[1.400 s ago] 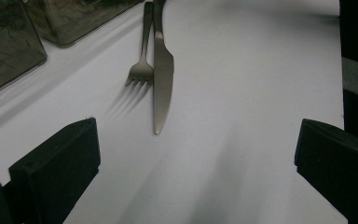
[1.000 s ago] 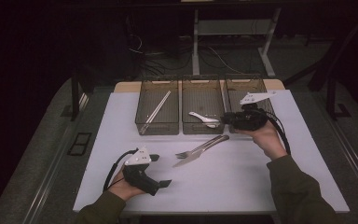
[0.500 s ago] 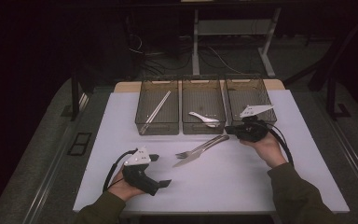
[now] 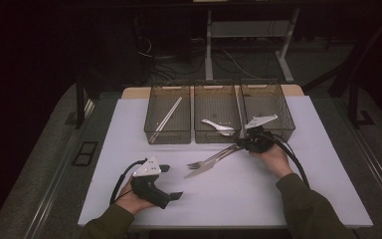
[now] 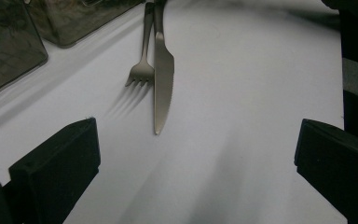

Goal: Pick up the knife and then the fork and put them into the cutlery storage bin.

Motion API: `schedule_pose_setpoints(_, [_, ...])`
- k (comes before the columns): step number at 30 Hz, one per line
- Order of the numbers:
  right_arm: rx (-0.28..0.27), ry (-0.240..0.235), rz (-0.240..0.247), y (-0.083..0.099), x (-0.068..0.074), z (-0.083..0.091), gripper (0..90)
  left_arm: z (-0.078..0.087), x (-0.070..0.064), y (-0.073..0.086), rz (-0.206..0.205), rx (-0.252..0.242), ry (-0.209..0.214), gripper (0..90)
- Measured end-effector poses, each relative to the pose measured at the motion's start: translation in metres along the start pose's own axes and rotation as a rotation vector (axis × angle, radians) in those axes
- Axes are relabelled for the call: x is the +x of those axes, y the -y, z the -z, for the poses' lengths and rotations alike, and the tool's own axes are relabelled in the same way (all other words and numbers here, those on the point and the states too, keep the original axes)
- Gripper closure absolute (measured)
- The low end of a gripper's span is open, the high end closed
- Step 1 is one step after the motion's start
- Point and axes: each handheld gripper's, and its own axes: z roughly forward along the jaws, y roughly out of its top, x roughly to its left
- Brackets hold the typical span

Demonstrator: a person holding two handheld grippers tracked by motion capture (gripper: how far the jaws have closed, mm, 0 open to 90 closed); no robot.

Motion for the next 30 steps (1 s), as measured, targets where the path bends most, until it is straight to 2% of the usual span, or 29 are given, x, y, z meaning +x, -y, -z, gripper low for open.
schedule_pose_setpoints(15, [0.030, -0.011, 0.000, -0.001, 0.001, -0.017, 89.9, 0.000, 0.001, 0.000, 0.000, 0.002, 0.004, 0.0])
schedule_pose_setpoints(30, [0.059, -0.019, 0.031, -0.002, 0.005, -0.017, 89.9, 0.000, 0.000, 0.000, 0.000, 0.002, 0.005, 0.0])
